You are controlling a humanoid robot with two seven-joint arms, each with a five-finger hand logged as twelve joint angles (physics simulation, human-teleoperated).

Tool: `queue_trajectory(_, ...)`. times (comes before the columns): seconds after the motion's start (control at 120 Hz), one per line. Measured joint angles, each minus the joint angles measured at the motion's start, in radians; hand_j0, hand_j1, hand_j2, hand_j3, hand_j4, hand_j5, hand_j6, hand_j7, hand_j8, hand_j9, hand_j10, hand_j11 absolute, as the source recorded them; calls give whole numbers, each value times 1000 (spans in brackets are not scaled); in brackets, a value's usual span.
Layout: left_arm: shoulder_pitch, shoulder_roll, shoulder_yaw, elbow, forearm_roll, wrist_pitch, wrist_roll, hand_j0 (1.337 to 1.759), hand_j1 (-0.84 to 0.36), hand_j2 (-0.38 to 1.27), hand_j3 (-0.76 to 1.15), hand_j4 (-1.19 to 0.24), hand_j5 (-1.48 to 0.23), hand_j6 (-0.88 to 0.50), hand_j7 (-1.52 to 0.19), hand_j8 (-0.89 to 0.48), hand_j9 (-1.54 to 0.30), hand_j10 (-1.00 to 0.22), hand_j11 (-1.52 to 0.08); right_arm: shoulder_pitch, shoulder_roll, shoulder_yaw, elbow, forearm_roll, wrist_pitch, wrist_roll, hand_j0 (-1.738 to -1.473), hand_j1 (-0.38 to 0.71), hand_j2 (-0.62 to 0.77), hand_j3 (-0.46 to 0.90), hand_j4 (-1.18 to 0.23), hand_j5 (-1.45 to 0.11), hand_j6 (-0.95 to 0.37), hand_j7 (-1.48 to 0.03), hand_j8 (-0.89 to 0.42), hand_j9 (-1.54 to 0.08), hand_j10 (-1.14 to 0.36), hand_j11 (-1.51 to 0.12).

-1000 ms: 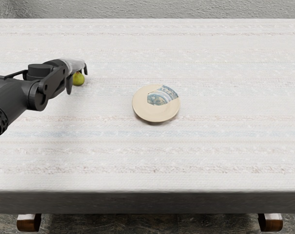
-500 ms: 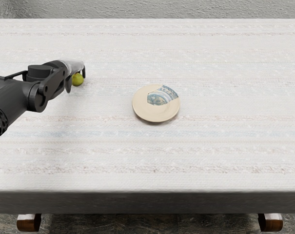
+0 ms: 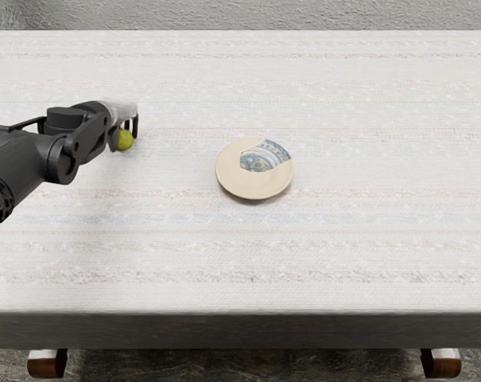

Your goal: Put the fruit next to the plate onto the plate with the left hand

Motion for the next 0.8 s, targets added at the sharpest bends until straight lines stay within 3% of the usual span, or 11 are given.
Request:
queue_trajectory(0.025, 4, -1, -1, 0, 2, 1, 0, 1654, -300, 120, 0, -661, -721, -459, -756, -512, -784, -590, -782, 0, 0, 0, 0, 0, 0, 0, -1658, -309, -7, 0, -33, -43, -32, -43, -33, -43, -33, -43)
queue_trajectory(0.258, 14, -5, -7, 0, 10, 7, 2, 1648, -336, 170, 0, -659, -690, -436, -773, -466, -830, -607, -825, 1, 0, 0, 0, 0, 0, 0, -1658, -310, -7, 0, -33, -43, -33, -43, -33, -43, -33, -43)
queue_trajectory(0.483, 10, -5, -1, -7, 2, -2, 1, 1651, -305, 297, 0, -724, -827, -470, -878, -517, -909, -675, -906, 1, 0, 0, 0, 0, 0, 0, -1658, -309, -7, 0, -33, -43, -33, -43, -33, -43, -33, -43)
queue_trajectory(0.8, -51, -12, -1, -13, -8, -39, 8, 1652, -320, 318, 0, -641, -953, -402, -948, -482, -963, -710, -963, 0, 0, -1, -1, -1, 0, 0, -1658, -309, -7, 0, -33, -43, -32, -43, -33, -43, -33, -43)
